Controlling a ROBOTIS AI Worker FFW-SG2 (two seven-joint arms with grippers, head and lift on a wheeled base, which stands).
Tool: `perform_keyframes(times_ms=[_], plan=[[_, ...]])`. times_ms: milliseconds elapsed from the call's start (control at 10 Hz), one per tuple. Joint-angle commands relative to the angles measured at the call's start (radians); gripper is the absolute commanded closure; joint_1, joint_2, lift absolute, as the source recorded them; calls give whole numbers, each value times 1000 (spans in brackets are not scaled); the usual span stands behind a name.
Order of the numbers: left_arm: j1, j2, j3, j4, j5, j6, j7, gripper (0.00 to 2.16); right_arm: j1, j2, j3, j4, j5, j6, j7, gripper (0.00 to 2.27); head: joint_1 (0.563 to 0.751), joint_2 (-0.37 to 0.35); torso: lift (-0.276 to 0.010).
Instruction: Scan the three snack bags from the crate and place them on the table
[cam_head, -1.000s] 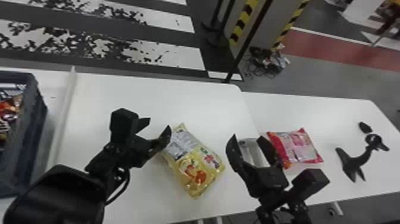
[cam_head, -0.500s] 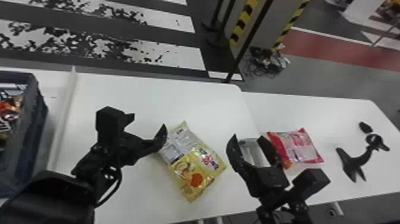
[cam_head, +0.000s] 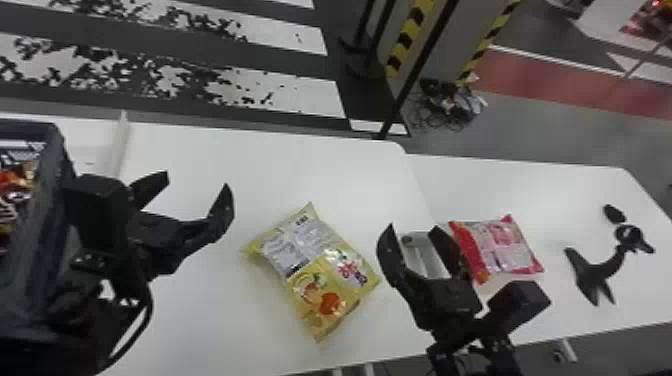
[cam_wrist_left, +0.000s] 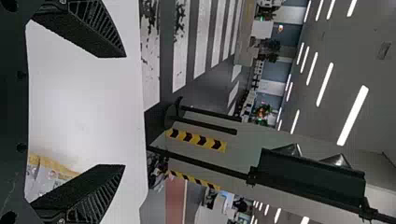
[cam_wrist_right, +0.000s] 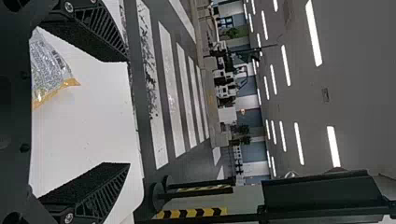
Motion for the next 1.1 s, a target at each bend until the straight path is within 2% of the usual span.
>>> perform_keyframes(times_ms=[0,200,300,500,800,1000], plan=[[63,3,59,-52,6,-43,4,29,-4,1,5,4,0,1,0,87,695,-347,-62],[138,3,125,-103,18,-58,19,29,-8,2,12,12,2,1,2,87,695,-285,-62],[185,3,152,-132,26,-104,22,29,-10,2,19,18,0,1,3,87,695,-254,-62],[267,7,197,-195,77,-132,2,33,-11,2,25,27,0,1,6,87,695,-215,-62],[339,16,204,-248,78,-147,-15,33,-4,5,31,43,0,1,12,83,695,-184,-62],[365,16,204,-253,75,-196,-15,33,10,7,29,46,-3,1,66,83,695,-181,-62]])
